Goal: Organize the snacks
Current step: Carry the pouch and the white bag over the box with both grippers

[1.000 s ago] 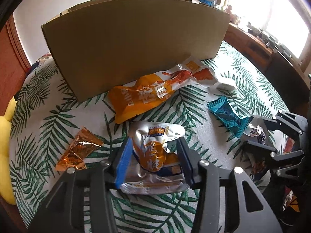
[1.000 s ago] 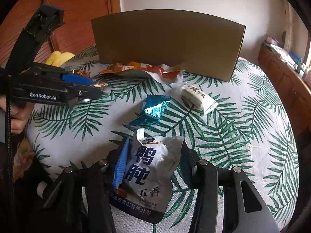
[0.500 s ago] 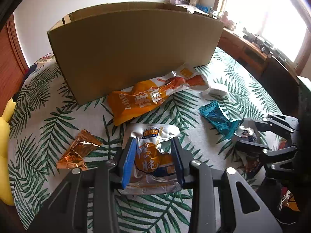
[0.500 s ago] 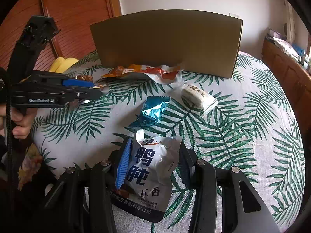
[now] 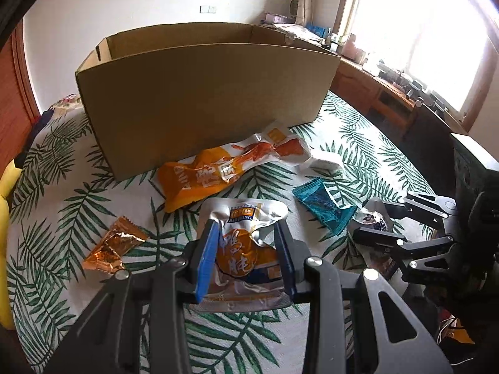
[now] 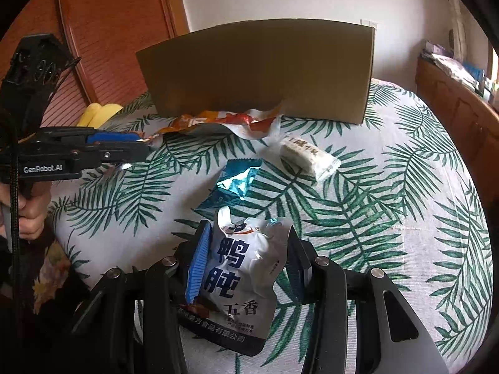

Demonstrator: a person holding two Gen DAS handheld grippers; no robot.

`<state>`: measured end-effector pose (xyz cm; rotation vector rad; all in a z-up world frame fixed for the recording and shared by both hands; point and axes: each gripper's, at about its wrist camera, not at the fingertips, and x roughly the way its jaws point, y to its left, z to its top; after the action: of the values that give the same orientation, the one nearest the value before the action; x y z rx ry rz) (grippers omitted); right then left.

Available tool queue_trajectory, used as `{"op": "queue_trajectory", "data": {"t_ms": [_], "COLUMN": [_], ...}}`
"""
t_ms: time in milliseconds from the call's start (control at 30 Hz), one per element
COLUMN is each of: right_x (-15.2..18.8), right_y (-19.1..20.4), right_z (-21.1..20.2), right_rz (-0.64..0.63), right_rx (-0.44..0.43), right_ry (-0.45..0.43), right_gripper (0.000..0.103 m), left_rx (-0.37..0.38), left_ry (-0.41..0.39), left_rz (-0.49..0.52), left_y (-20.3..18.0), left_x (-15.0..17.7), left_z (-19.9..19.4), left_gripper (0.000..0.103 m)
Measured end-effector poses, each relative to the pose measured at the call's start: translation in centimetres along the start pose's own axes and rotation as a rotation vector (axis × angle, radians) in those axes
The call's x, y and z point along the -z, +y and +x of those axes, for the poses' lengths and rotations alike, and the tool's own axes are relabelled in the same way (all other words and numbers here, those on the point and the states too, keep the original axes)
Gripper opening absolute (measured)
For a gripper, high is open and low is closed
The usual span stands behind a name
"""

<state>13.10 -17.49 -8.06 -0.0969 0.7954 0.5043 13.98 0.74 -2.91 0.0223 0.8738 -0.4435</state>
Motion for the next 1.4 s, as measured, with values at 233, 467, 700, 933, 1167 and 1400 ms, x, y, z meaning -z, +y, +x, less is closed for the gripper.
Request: {"op": "queue_trajectory", "data": {"t_ms": [233, 467, 700, 933, 1167, 1400], "right_x": [-0.1, -1.9, -6.5, -11.3, -15.0, -18.5], "right_y": [-0.4, -0.8, -1.4, -2.1, -1.1, -0.5], "right_z": [-1.0, -3.2, -5.0, -5.3, -4.4, -3.1], "right_rz": [0.018, 0.01, -0.051, -0.099, -0.175, -0.232], "right_rx": [-0.012, -0.001, 0.035, 0.047, 0.059, 0.074], "right_ry": [-0.037, -0.107, -0.198, -0.271, -0.309, -0.339], "right_gripper": [0.044, 0.044, 0.044, 0.044, 0.044, 0.044], "left_rx": [0.009, 0.037, 0.023, -0.006, -0.029, -0.047], "left_ry": [-0.016, -0.111, -0.217, -0.268, -0.281, -0.286], "left_rz": [0.003, 0.0, 0.026, 0.048, 0.048, 0.019], "left_y": [-0.8, -1.4, -1.1, 0.1, 1.8, 3.8], "left_x": [-0.3, -2.9, -7.8, -12.0, -14.5, -16.3], "left_z": [-0.3, -2.8, -4.9, -5.3, -4.2, -2.6], "left_gripper": [0.035, 0.035, 0.035, 0.035, 0.035, 0.035]}}
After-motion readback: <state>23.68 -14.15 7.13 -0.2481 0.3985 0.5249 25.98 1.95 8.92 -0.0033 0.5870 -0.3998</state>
